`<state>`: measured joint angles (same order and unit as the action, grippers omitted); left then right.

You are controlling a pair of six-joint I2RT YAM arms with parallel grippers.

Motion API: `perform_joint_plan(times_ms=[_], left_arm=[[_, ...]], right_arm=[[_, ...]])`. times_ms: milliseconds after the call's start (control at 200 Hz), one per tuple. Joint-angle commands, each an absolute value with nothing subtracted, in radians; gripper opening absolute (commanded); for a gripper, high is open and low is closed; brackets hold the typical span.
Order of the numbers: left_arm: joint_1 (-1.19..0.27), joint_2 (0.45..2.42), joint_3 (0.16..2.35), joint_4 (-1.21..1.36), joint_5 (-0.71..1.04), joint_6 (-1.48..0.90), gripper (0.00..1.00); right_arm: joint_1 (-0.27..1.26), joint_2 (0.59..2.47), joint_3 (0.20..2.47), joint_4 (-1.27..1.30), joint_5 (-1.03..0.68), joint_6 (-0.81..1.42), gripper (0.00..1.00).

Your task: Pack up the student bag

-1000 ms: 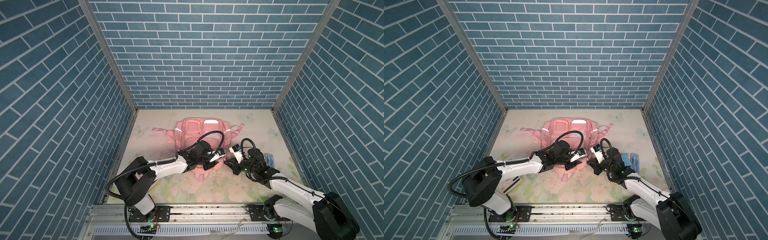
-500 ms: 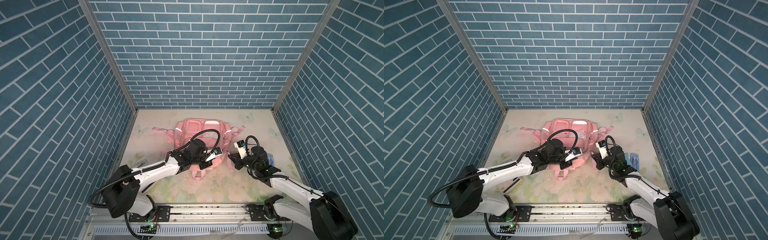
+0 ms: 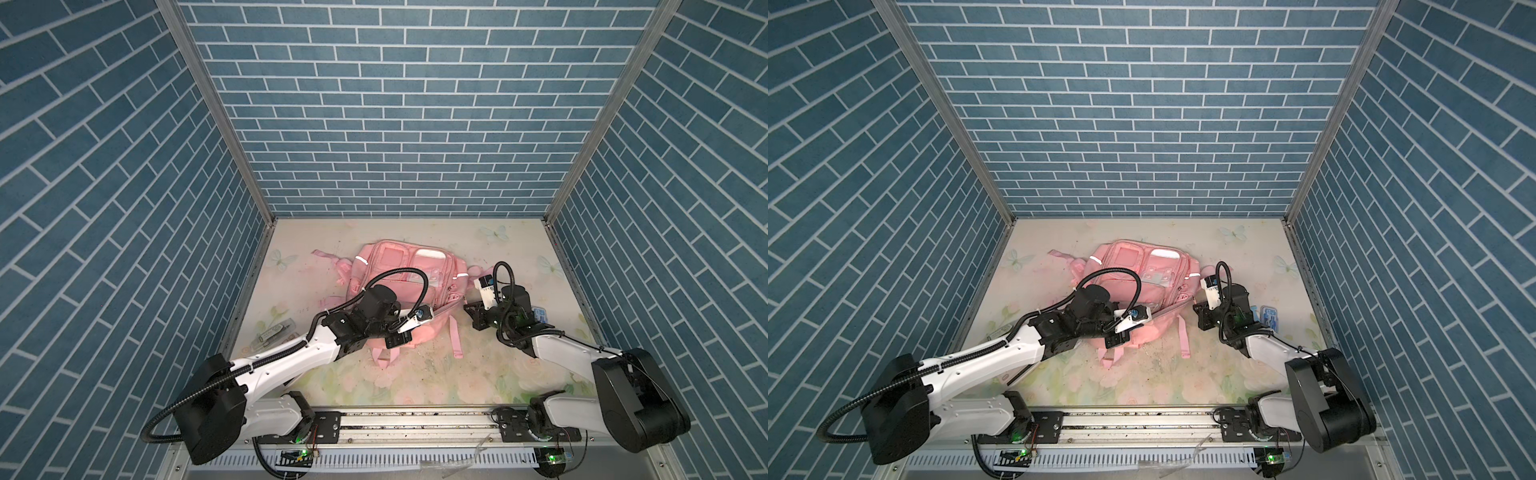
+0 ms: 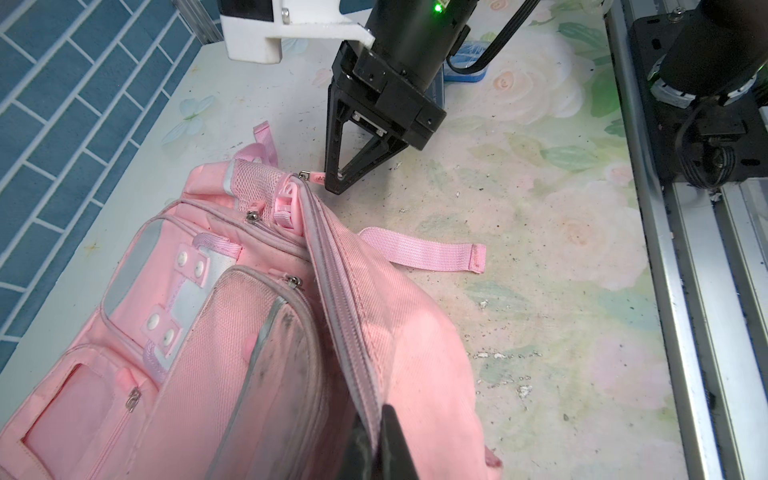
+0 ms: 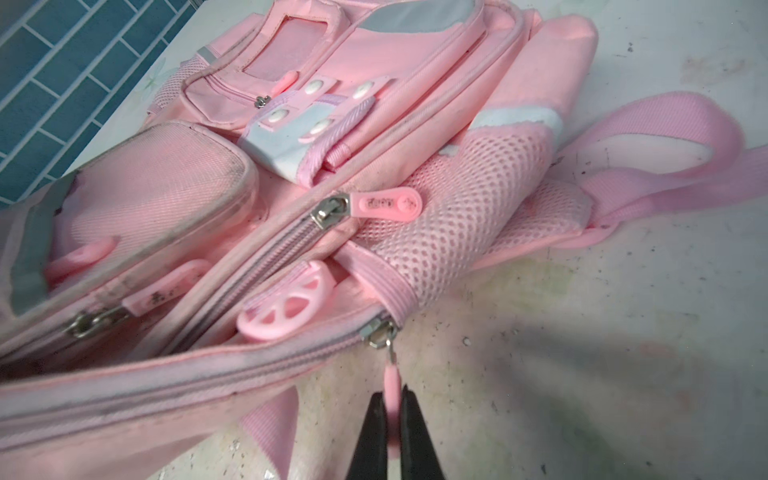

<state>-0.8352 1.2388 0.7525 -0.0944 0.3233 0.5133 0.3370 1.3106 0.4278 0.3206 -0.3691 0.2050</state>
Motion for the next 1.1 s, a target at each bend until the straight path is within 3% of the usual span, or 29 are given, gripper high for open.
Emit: perform_joint_plan(times_ms=[0, 165, 205, 245, 355, 480, 675, 1095], left_arm=[[-0.825, 1.195, 0.74, -0.089, 0.345, 0.534, 0.0], [-0.827, 1.199, 0.748, -0.1, 0.319, 0.528, 0.0], [-0.832, 1.198, 0.755, -0.104, 0.301, 0.525, 0.17], [-0.834, 1.199, 0.761, -0.104, 0.278, 0.515, 0.31], [-0.843, 1.2, 0.78, -0.112, 0.208, 0.495, 0.47], [-0.859, 1.231, 0.812, -0.13, 0.099, 0.449, 0.57], [-0.942, 1.395, 0.9, -0.156, -0.024, 0.368, 0.63], [-1.021, 1.645, 0.996, -0.163, -0.218, 0.322, 0.65]], right_arm=[[0.305, 1.35, 0.468, 0.298, -0.275, 0.236, 0.0], [0.305, 1.357, 0.476, 0.277, -0.314, 0.233, 0.0], [0.305, 1.341, 0.471, 0.271, -0.326, 0.229, 0.0], [0.305, 1.317, 0.466, 0.262, -0.334, 0.224, 0.07], [0.305, 1.235, 0.454, 0.216, -0.33, 0.213, 0.22], [0.305, 1.137, 0.455, 0.147, -0.337, 0.191, 0.33], [0.305, 1.059, 0.492, 0.07, -0.33, 0.19, 0.42], [0.305, 1.043, 0.489, 0.048, -0.319, 0.177, 0.43]])
